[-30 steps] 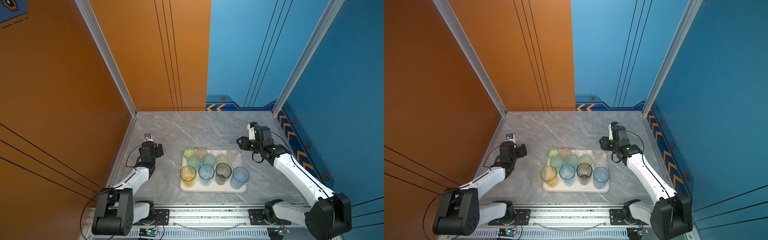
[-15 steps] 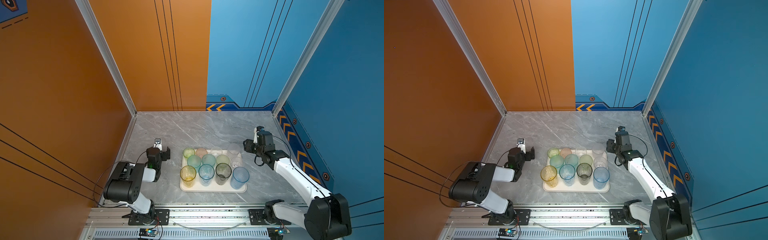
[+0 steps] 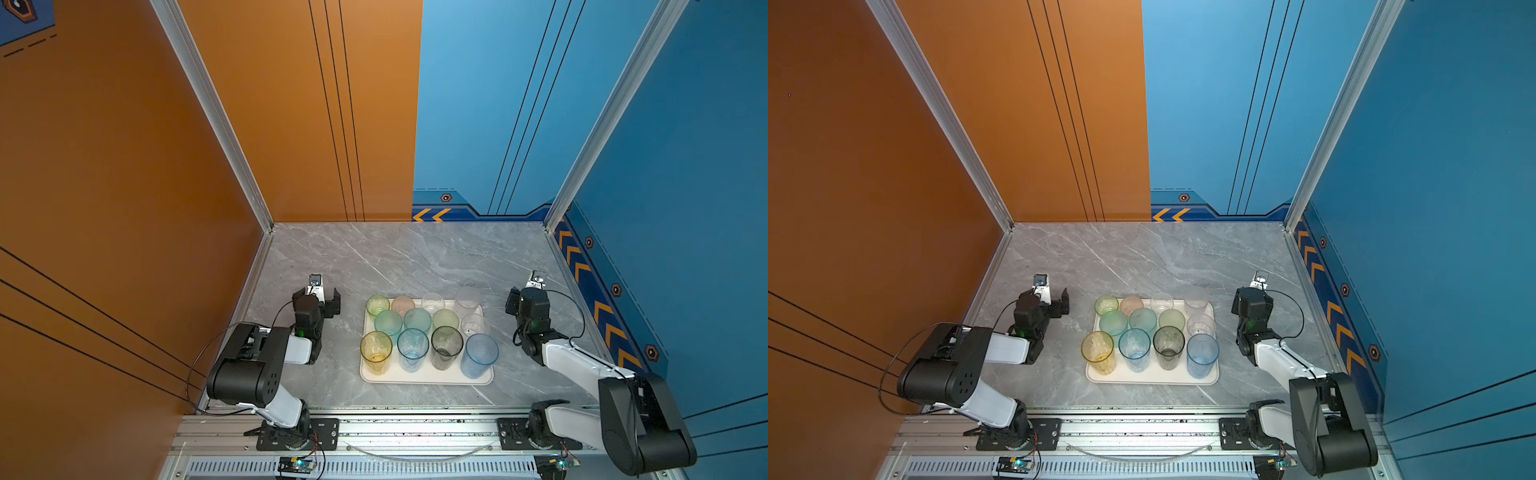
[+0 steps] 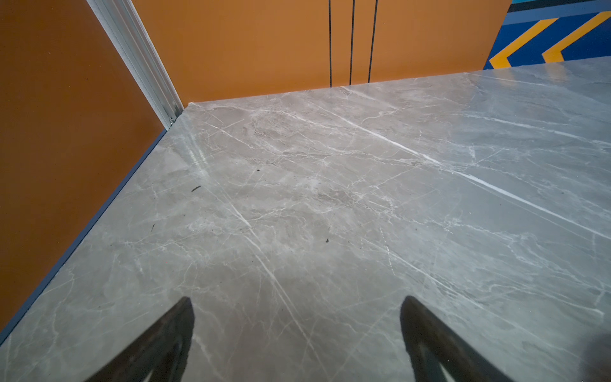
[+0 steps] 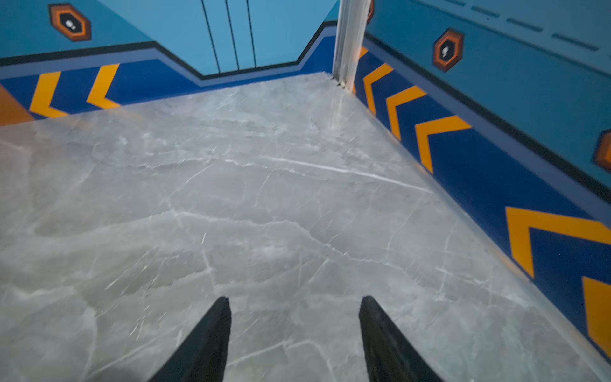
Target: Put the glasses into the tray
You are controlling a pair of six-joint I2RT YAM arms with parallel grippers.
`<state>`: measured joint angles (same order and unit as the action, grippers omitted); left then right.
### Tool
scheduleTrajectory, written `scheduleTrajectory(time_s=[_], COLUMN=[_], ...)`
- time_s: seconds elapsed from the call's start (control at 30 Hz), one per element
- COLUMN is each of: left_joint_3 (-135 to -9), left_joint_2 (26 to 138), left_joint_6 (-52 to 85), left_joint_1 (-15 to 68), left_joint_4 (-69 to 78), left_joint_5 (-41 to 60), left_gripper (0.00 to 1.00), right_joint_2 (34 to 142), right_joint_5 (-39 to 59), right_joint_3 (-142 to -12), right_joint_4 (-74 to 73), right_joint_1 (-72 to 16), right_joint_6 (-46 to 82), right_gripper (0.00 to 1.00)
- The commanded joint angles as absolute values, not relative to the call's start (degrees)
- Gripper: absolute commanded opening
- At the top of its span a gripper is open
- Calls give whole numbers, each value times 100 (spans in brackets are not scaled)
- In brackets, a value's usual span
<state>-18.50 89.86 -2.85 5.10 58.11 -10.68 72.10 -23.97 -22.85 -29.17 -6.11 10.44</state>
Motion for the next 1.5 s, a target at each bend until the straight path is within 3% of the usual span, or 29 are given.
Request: scheduleTrajectory(time_s=[0.0, 0.5, 0.57, 0.7, 0.73, 0.77, 0.8, 1.47], left_joint_3=[-1865, -1918, -1944, -1967, -1976, -1984, -1983, -1978], left_joint_2=[8983, 8996, 8996, 8993, 8991, 8996, 8993, 8979], left_joint_6=[-378, -366, -352, -339, -339, -330, -330, -308], left_joint_1=[510, 484, 466, 448, 440, 431, 431, 457], left_joint_4=[5941, 5857, 5803, 5758, 5733, 5727, 5715, 5714], left_joint_5=[-1151, -1108, -1077, -1064, -1048, -1037, -1029, -1159], left_gripper=[98, 98, 98, 98, 98, 98, 98, 98], right_joint_2=[7552, 8667, 8913, 8870, 8825, 8851, 8899, 8877], right_joint_5=[-2755, -1572, -1523, -1661, -1635, -1646, -1656, -1653], right_joint_3=[-2046, -2101, -1929, -2037, -2065, -2047, -2025, -2029], right_joint_4=[-4305, -5046, -5695, -5406, -5274, -5360, -5496, -5432], right_joint_1=[-464, -219, -333, -367, -351, -349, -365, -360], right_joint_6=[729, 601, 400, 421, 437, 439, 416, 421], right_gripper=[61, 62, 62, 63, 66, 95, 100, 100])
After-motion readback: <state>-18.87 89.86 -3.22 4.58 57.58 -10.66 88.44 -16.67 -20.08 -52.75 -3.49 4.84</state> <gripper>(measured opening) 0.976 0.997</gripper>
